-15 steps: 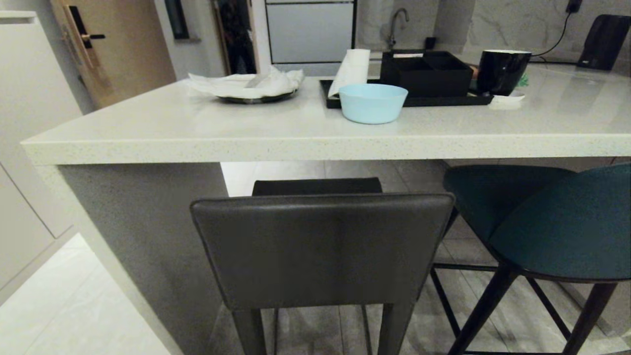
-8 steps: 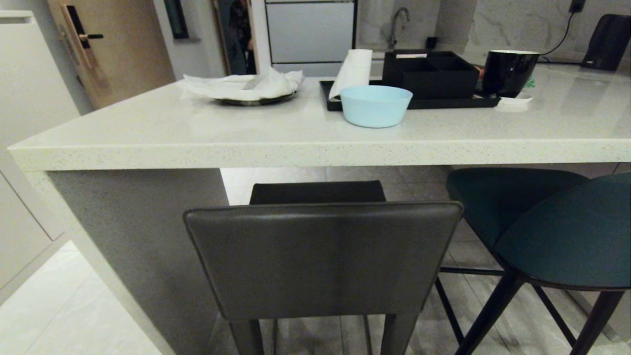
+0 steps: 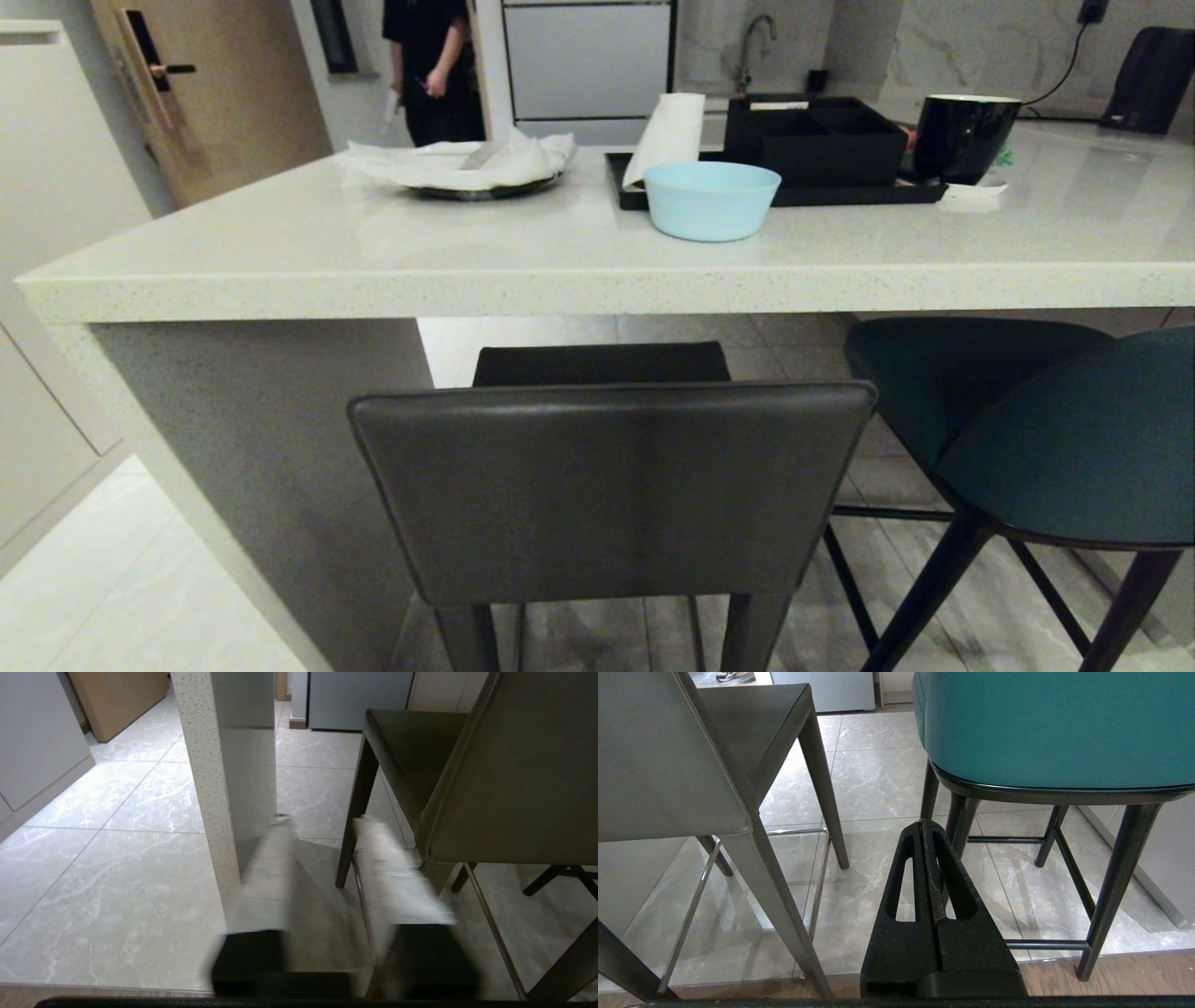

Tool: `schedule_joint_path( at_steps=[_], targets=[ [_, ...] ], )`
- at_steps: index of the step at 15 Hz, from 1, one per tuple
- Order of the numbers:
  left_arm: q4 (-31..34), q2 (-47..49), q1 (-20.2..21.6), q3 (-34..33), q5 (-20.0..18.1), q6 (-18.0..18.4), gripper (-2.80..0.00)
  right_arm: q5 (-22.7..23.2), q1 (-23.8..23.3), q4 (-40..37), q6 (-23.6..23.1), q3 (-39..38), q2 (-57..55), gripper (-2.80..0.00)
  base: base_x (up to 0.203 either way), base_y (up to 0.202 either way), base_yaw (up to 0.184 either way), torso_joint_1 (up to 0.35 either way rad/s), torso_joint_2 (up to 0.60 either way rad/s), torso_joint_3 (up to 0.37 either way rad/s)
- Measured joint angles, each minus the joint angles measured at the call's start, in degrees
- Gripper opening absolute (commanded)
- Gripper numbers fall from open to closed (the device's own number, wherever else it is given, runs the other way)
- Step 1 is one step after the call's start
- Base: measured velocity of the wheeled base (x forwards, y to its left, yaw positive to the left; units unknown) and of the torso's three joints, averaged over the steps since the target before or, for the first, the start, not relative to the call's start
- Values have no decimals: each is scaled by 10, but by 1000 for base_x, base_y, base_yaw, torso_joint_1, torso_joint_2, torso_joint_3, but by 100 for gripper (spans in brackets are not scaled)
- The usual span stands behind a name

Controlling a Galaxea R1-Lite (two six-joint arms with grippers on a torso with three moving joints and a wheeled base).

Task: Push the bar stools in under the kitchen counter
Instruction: Pull the gray chair out from under the dining table

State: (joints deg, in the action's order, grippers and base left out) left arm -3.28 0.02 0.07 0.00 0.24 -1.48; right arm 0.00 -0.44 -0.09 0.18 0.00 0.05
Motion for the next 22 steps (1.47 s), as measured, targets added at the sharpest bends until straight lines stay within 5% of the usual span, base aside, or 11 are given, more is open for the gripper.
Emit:
schedule_joint_path(
  at_steps=[5, 6, 22],
  targets=[
    [0, 0, 0, 0, 0, 0, 0, 0, 0, 0, 0, 0, 0, -280, 0, 0, 0, 0, 0, 0],
    [0, 0, 0, 0, 0, 0, 0, 0, 0, 0, 0, 0, 0, 0, 0, 0, 0, 0, 0, 0],
    [-1, 0, 0, 0, -2, 7, 0, 1, 0, 0, -4, 0, 0, 0, 0, 0, 0, 0, 0, 0]
  ],
)
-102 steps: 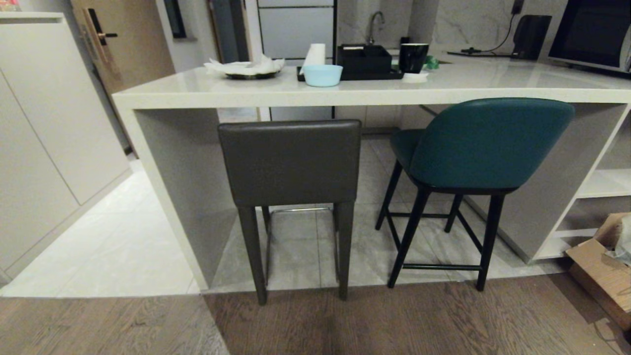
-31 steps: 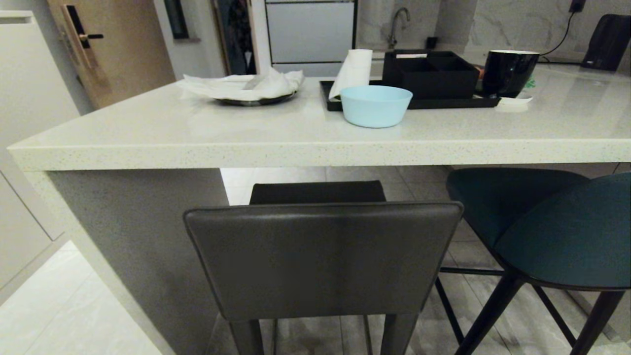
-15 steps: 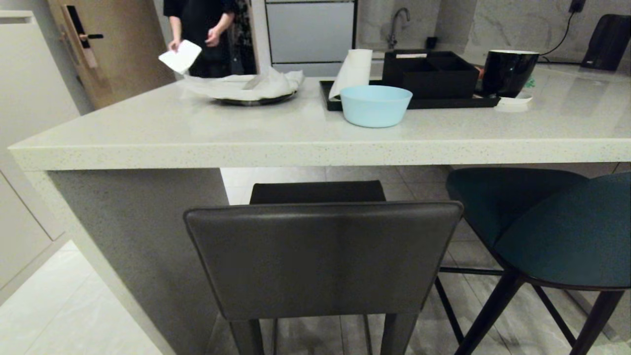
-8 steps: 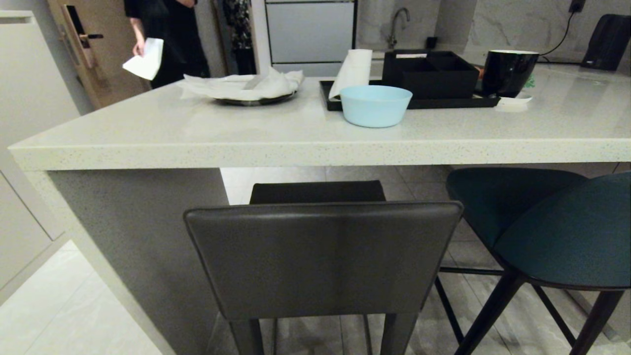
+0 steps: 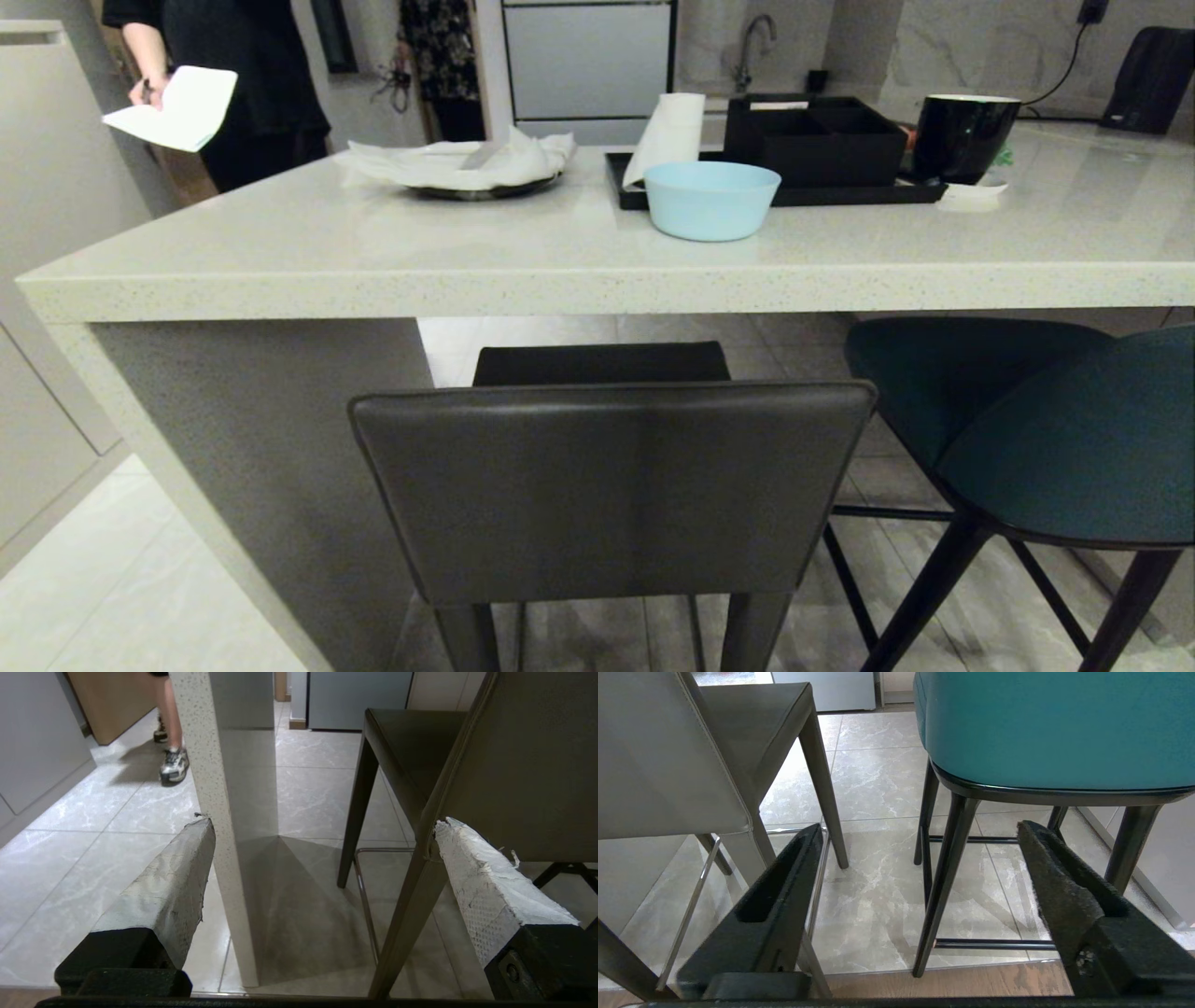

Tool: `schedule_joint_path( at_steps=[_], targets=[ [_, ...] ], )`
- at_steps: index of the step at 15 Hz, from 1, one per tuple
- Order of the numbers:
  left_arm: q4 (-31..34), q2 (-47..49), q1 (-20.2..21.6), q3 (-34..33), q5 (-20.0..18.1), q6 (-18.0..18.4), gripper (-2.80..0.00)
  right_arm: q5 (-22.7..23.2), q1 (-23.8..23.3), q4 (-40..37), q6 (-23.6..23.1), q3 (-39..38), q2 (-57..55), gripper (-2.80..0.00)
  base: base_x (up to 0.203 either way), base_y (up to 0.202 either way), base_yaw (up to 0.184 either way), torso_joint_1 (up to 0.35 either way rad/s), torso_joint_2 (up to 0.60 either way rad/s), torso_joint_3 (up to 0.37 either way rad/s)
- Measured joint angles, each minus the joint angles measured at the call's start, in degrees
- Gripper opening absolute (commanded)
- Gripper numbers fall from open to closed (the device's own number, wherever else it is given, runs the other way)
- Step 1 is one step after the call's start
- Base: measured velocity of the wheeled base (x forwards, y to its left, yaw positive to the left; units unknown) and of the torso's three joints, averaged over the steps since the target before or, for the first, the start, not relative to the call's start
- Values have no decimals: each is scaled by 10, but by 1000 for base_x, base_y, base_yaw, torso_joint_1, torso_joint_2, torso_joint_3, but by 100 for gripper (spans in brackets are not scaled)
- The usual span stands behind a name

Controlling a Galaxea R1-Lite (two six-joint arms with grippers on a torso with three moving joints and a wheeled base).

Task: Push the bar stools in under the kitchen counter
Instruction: Pull the gray chair out from under the dining table

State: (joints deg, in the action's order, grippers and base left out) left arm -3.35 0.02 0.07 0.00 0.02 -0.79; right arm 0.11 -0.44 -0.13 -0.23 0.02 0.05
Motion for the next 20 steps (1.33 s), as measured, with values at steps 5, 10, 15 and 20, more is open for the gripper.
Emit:
schedule_joint_path(
  at_steps=[5, 10, 15, 20],
  targets=[
    [0, 0, 0, 0, -26, 58, 0, 14, -1, 4, -7, 14, -1, 0, 0, 0, 0, 0, 0, 0],
    [-7, 95, -13, 114, -79, -25, 0, 71, 3, 26, 20, 120, -118, 0, 0, 0, 0, 0, 0, 0],
    [-203, 290, -213, 95, -120, -68, 0, 182, 42, 199, 27, 120, -338, 0, 0, 0, 0, 0, 0, 0],
    [-337, 429, -226, 72, -165, -93, 0, 381, 58, 356, 28, 101, -500, 0, 0, 0, 0, 0, 0, 0]
  ],
)
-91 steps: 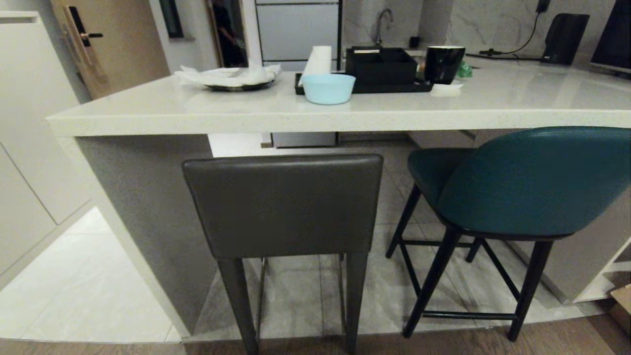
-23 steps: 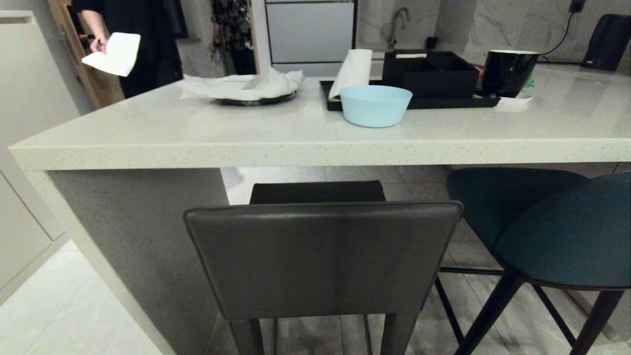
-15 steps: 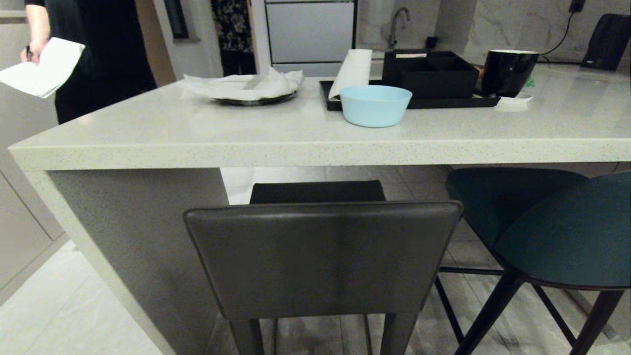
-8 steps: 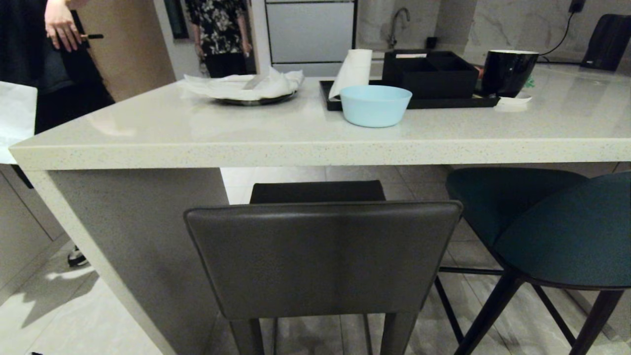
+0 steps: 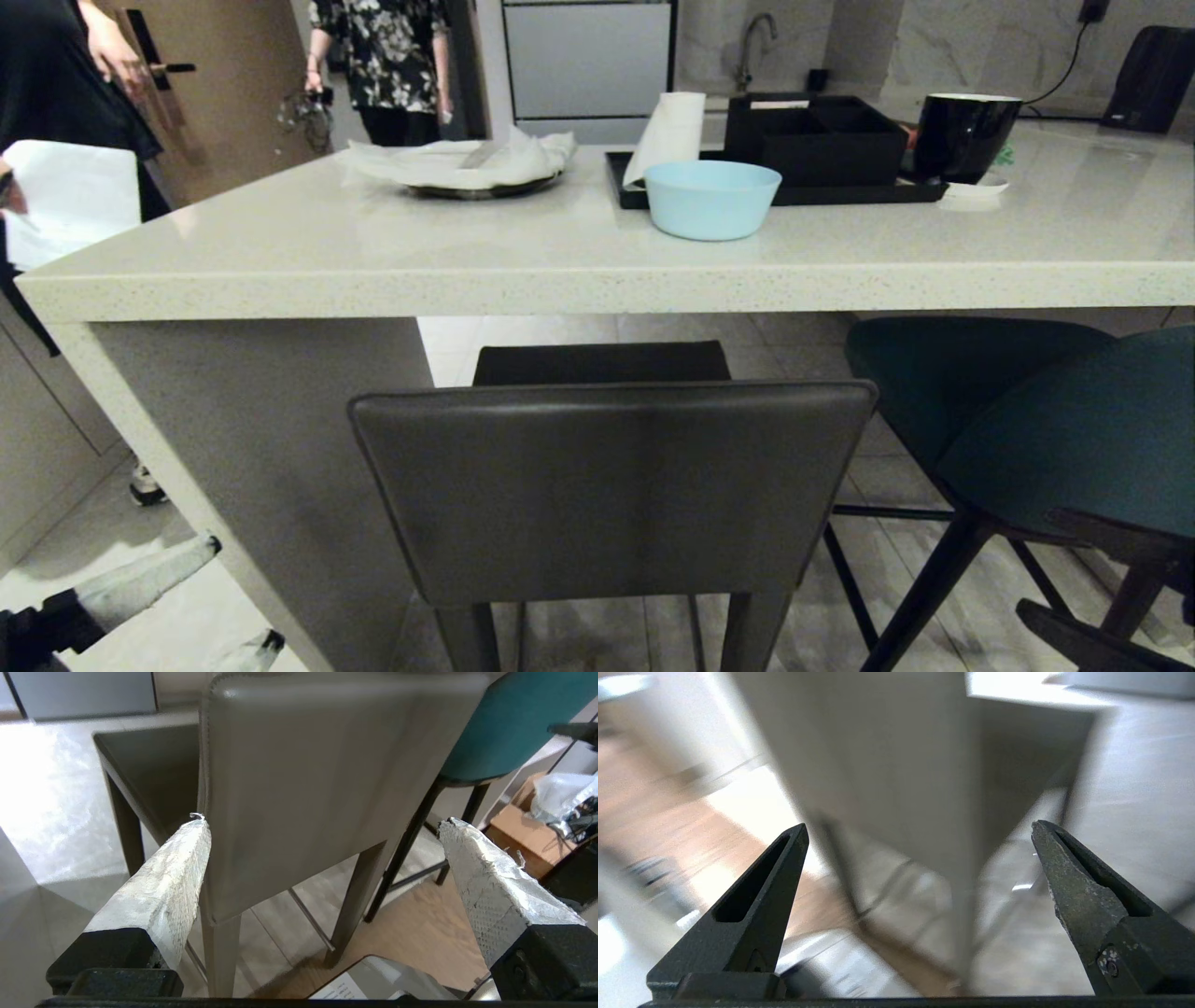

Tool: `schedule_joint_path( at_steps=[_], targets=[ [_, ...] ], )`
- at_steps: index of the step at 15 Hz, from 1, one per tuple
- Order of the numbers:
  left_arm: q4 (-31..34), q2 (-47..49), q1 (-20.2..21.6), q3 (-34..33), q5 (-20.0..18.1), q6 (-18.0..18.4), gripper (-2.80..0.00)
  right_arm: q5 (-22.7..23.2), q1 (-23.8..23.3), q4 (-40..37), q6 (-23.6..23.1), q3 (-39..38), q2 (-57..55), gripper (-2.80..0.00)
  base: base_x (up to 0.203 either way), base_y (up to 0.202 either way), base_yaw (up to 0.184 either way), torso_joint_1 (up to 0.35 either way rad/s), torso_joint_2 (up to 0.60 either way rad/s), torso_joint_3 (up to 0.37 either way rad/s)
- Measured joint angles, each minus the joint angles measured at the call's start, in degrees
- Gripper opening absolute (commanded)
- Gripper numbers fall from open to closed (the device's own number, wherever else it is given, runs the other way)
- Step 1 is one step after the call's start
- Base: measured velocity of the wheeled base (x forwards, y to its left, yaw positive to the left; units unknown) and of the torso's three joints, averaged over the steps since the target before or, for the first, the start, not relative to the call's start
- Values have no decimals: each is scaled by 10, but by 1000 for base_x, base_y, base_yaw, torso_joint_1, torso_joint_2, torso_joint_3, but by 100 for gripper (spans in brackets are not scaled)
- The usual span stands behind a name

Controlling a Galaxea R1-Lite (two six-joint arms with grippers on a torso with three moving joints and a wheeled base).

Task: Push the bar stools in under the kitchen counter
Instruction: Pull the gray chair out from under the dining table

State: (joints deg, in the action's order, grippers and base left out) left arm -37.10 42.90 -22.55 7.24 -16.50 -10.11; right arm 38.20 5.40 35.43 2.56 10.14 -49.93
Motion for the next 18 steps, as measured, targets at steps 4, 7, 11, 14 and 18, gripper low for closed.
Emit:
schedule_joint_path(
  at_steps=[4, 7, 11, 14, 18],
  targets=[
    [-100, 91, 134, 0, -81, 3, 0, 77, -50, 1, -3, 20, -49, 0, 0, 0, 0, 0, 0, 0],
    [-120, 141, 358, -2, -270, 45, 0, 179, -153, 1, -26, 24, -79, 0, 0, 0, 0, 0, 0, 0],
    [-128, 238, 532, -15, -543, 154, 0, 266, -154, 20, -71, 13, -164, 0, 0, 0, 0, 0, 0, 0],
    [-145, 318, 476, 0, -606, 179, 0, 256, -94, 98, -65, 14, -253, 0, 0, 0, 0, 0, 0, 0],
    [-215, 416, 397, 32, -612, 175, 0, 246, -46, 247, -43, 17, -369, 0, 0, 0, 0, 0, 0, 0]
  ],
)
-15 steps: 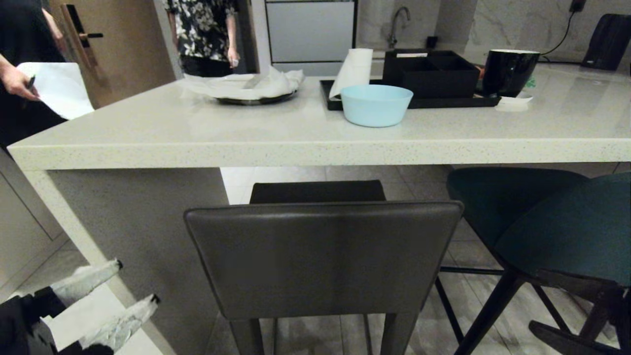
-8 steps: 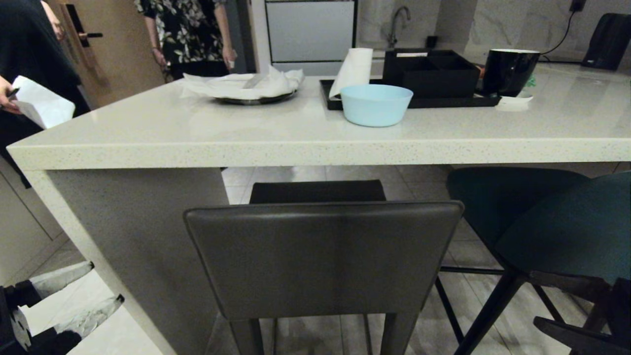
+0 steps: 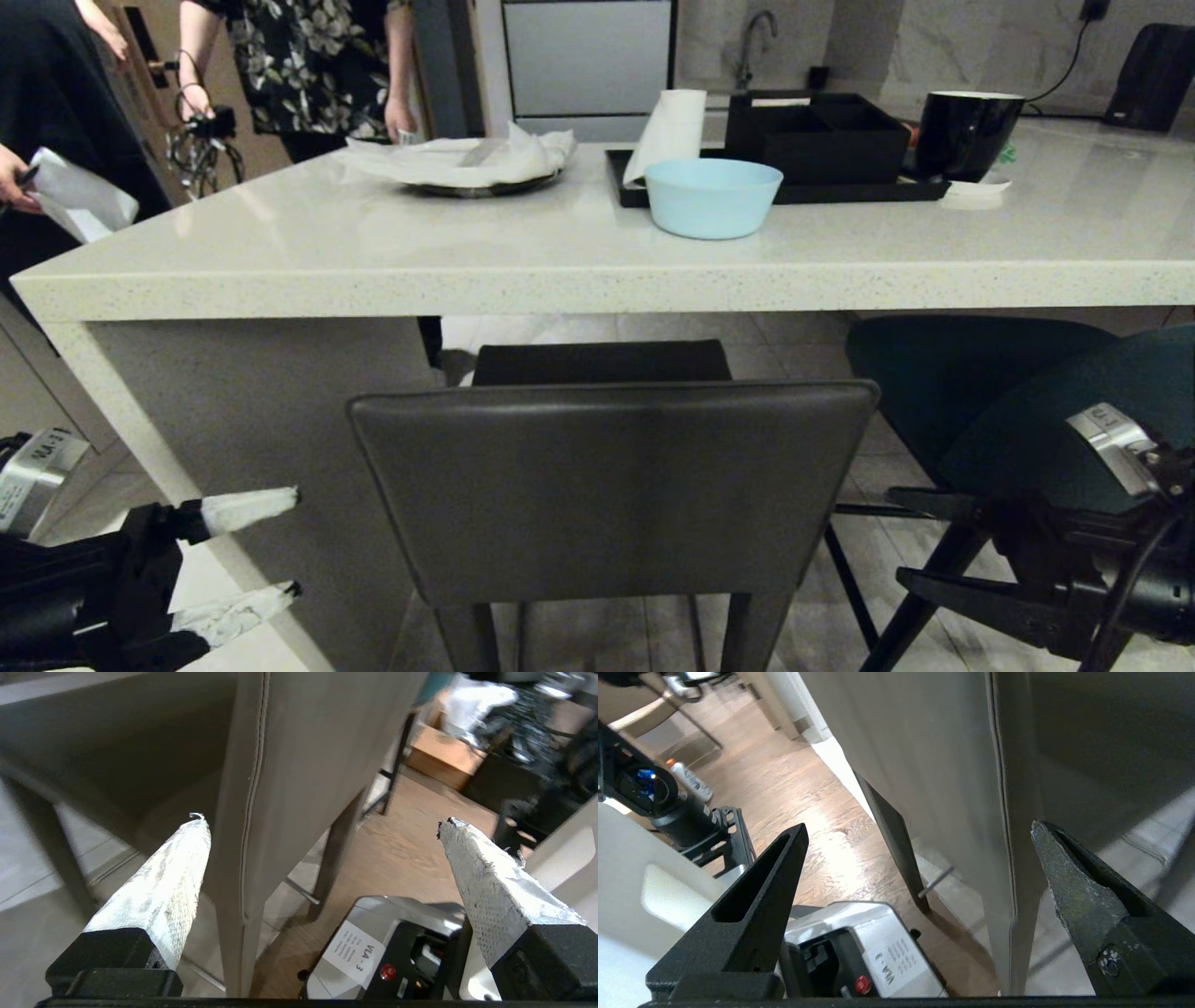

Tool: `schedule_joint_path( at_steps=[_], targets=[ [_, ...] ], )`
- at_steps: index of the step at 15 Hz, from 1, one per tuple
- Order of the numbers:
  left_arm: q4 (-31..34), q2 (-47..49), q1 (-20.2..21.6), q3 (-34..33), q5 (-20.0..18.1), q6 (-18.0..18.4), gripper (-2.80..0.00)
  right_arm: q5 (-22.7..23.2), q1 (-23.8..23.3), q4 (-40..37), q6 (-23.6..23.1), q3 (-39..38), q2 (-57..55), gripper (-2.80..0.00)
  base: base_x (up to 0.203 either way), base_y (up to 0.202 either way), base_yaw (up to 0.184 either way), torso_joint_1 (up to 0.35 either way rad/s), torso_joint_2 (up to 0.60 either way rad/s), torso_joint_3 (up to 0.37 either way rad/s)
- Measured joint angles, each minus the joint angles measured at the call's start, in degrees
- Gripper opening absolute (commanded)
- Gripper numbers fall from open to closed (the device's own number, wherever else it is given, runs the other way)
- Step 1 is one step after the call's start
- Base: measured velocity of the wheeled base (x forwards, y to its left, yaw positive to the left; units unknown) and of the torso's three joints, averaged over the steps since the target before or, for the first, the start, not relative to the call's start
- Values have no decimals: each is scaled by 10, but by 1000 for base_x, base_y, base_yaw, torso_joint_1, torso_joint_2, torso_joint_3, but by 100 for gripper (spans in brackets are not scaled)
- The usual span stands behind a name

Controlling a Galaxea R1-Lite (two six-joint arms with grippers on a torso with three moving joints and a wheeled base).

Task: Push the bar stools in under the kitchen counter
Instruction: Pull the gray chair out from under the dining table

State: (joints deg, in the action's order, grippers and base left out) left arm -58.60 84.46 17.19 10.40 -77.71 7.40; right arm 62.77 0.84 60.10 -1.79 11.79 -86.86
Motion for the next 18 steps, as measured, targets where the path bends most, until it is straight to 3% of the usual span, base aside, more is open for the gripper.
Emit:
schedule_joint_path(
  at_steps=[7, 12, 18],
  targets=[
    [-272, 230, -65, 14, 4, -56, 0, -7, 47, 133, 21, 20, -125, 0, 0, 0, 0, 0, 0, 0],
    [-286, 276, -113, 60, 31, -84, 0, -23, 68, 150, 36, 42, -164, 0, 0, 0, 0, 0, 0, 0],
    [-286, 251, -146, 41, 42, -87, 0, -36, 111, 164, 37, 41, -182, 0, 0, 0, 0, 0, 0, 0]
  ],
)
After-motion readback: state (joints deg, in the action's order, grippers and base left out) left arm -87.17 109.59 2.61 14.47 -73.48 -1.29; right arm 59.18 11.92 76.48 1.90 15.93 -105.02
